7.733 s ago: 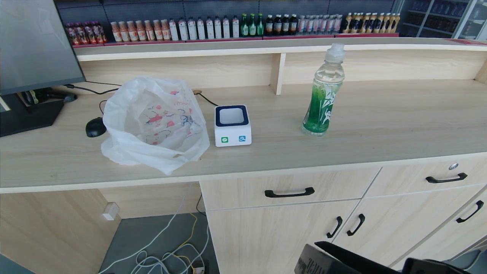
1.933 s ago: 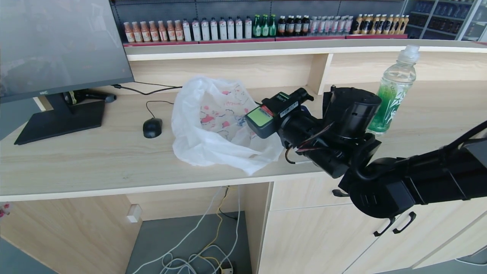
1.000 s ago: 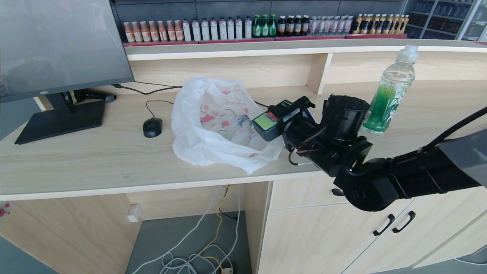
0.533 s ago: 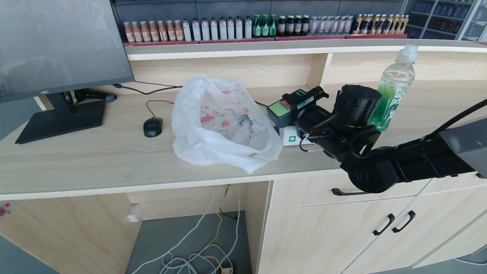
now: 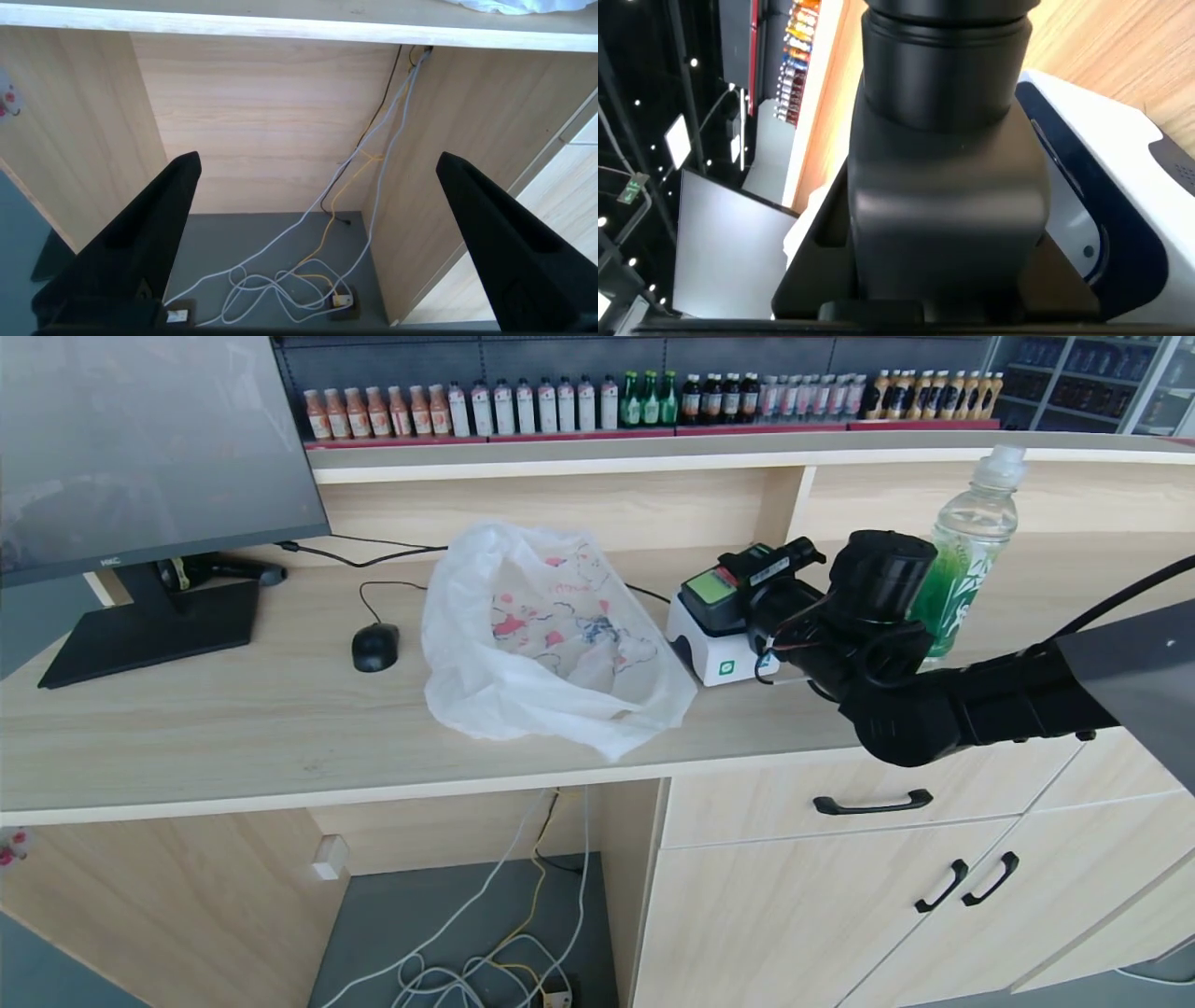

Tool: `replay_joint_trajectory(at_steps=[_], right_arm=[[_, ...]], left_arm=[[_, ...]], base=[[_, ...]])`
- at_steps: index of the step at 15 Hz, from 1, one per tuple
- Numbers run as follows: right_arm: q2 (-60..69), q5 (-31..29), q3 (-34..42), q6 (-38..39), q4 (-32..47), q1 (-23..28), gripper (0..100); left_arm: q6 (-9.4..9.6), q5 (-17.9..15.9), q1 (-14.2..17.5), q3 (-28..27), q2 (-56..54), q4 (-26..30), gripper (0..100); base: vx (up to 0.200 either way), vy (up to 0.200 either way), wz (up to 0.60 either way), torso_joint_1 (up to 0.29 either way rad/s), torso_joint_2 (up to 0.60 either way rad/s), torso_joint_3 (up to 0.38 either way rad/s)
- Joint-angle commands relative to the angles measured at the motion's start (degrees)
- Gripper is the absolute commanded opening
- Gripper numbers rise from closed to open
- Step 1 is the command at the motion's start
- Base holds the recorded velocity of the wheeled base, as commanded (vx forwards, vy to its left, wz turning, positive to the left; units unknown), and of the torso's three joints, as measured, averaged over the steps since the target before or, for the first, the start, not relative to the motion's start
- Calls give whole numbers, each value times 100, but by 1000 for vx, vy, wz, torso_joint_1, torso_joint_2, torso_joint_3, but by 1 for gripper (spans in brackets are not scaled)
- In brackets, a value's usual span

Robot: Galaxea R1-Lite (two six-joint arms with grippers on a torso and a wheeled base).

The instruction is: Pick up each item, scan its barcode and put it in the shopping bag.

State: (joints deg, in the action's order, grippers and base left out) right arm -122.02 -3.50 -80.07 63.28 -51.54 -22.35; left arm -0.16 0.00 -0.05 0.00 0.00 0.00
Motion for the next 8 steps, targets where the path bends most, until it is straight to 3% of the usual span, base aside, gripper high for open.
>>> replay_joint_trajectory(at_steps=[1, 8], right_arm=[[-59, -2, -123, 0, 4, 11, 0], [-15, -10, -114, 0, 4, 28, 0]], left_arm=[[-2, 0, 5, 0, 0, 0, 100], [-2, 0, 5, 0, 0, 0, 100]], base=[[0, 0, 0, 0, 0, 0], [0, 0, 0, 0, 0, 0]])
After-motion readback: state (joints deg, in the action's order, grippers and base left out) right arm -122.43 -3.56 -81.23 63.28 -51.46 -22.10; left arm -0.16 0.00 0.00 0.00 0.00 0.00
